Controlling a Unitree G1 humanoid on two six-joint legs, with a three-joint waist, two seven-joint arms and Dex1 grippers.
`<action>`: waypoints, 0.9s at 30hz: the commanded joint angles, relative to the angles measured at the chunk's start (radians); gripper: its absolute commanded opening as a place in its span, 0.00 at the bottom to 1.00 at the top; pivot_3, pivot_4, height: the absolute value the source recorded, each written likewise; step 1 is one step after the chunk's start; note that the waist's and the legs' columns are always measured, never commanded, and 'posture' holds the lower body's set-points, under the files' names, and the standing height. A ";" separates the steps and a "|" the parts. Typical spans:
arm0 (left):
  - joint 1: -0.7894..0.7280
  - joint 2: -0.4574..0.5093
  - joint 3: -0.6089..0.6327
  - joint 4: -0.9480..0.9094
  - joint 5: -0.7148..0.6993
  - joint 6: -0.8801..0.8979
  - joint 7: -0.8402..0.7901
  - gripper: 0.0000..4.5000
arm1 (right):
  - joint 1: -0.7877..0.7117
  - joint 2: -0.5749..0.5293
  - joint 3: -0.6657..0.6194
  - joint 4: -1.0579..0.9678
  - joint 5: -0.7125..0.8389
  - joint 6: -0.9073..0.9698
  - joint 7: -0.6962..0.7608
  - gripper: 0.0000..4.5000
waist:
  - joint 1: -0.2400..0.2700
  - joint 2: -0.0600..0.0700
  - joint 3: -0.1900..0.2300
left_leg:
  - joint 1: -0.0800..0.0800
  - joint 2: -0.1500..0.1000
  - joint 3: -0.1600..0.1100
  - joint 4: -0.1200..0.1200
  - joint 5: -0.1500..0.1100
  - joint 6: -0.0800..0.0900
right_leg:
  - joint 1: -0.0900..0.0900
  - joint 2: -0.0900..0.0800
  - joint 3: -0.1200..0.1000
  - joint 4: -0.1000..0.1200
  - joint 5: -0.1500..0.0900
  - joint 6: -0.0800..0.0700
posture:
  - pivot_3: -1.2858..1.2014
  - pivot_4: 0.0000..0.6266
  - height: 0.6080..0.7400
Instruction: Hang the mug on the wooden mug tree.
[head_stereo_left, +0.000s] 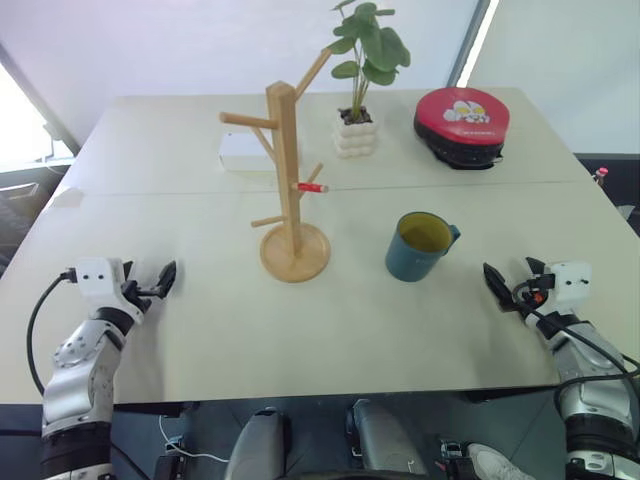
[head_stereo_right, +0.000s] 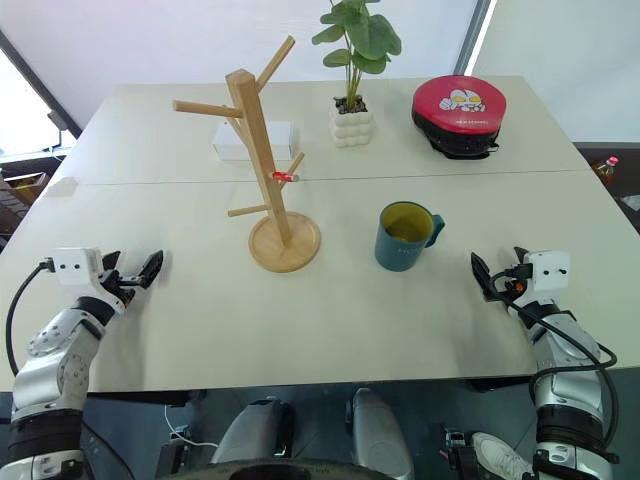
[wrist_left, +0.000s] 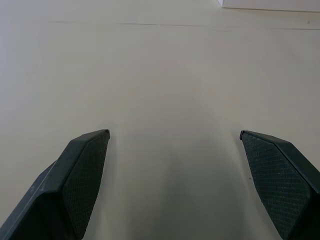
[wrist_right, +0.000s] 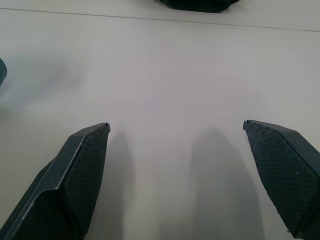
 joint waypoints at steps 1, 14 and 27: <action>-0.002 0.009 0.019 -0.032 -0.009 0.004 -0.003 1.00 | 0.003 0.005 -0.002 -0.017 0.002 -0.016 -0.007 0.99 | 0.000 0.000 0.000 | 0.000 0.000 0.000 0.000 0.000 0.000 | 0.000 0.000 0.000 0.000 0.000 0.000 | 0.52 0.24 1.00; 0.101 0.042 -0.084 -0.220 -0.039 0.023 -0.183 1.00 | 0.039 0.020 0.014 -0.090 0.003 0.000 -0.018 0.99 | -0.001 0.000 0.000 | -0.001 0.000 0.000 0.000 0.000 0.000 | 0.000 -0.001 0.000 -0.001 0.000 0.000 | 0.52 0.24 1.00; 0.100 0.110 -0.403 -0.577 -0.129 0.140 -0.451 1.00 | 0.106 0.007 0.084 -0.272 0.014 0.001 0.064 0.99 | 0.000 0.003 0.000 | 0.000 0.000 0.000 0.000 0.000 0.000 | 0.000 -0.001 0.000 -0.001 -0.002 -0.004 | 0.52 0.24 1.00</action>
